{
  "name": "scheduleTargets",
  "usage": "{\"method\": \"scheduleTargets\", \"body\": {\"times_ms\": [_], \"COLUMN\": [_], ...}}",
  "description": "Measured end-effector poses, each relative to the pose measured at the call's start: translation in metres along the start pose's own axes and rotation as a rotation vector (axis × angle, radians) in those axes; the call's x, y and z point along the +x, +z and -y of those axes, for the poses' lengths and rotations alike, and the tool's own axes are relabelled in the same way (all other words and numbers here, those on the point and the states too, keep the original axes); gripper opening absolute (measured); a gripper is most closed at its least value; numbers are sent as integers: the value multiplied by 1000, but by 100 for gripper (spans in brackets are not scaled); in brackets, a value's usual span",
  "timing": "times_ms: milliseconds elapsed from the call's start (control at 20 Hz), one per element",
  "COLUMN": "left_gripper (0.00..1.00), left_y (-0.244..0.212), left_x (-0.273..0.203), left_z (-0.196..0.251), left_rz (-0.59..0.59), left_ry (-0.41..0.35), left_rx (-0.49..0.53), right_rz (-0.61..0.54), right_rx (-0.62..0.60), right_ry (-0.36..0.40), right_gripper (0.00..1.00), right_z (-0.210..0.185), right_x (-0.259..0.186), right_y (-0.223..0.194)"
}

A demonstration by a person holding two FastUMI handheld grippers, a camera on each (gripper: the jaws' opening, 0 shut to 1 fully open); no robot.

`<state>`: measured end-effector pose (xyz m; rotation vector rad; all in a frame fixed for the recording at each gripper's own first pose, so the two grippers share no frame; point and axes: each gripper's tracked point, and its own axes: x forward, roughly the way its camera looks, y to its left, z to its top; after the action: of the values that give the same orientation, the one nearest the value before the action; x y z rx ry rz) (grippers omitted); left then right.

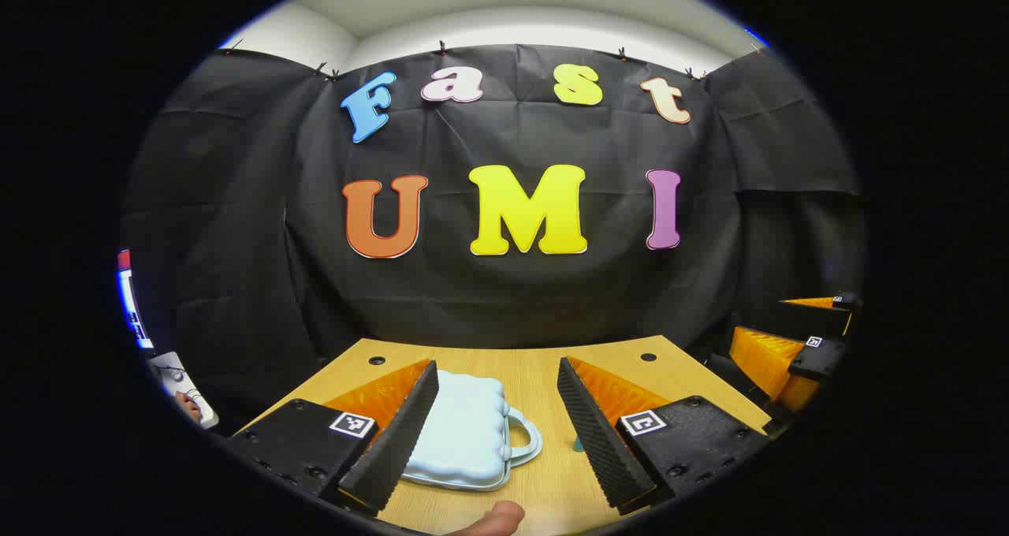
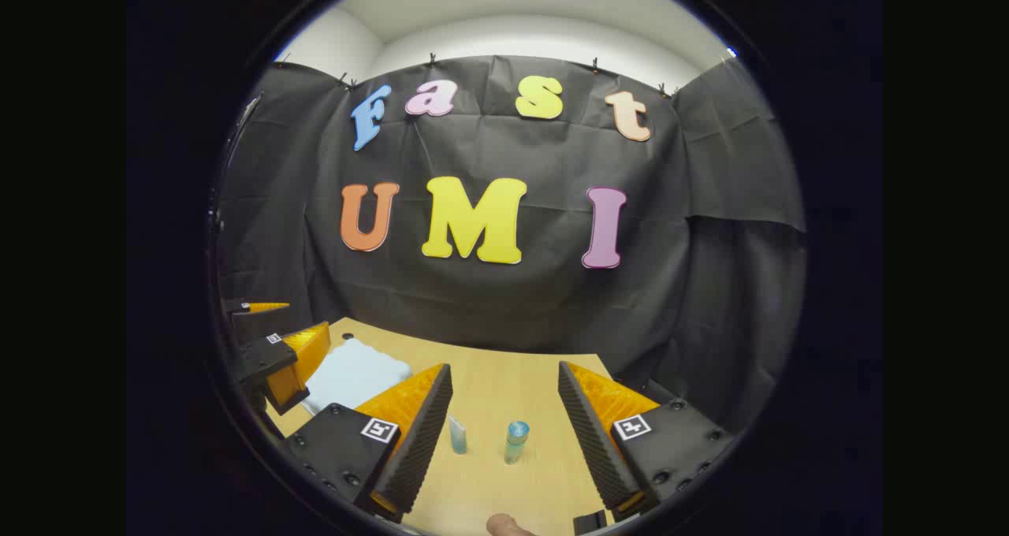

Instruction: First open the suitcase, pack the skin care products into it, and then close the suitcase.

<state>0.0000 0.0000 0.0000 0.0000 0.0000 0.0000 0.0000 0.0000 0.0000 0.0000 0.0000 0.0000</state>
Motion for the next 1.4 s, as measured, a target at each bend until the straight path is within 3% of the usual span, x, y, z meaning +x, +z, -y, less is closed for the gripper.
{"method": "scheduleTargets", "body": {"times_ms": [1050,1200,1400], "left_gripper": [97,97,97], "left_y": [-7,-15,-47], "left_x": [7,16,38], "left_z": [0,-3,-10], "left_rz": [-8,0,-7], "left_ry": [2,-2,17], "left_rx": [20,85,375], "right_rz": [-24,-33,-46], "right_rx": [-20,-30,-54], "right_ry": [-29,-44,-97], "right_gripper": [80,80,80], "right_z": [0,4,29], "right_x": [13,15,16], "right_y": [-9,-14,-23]}}
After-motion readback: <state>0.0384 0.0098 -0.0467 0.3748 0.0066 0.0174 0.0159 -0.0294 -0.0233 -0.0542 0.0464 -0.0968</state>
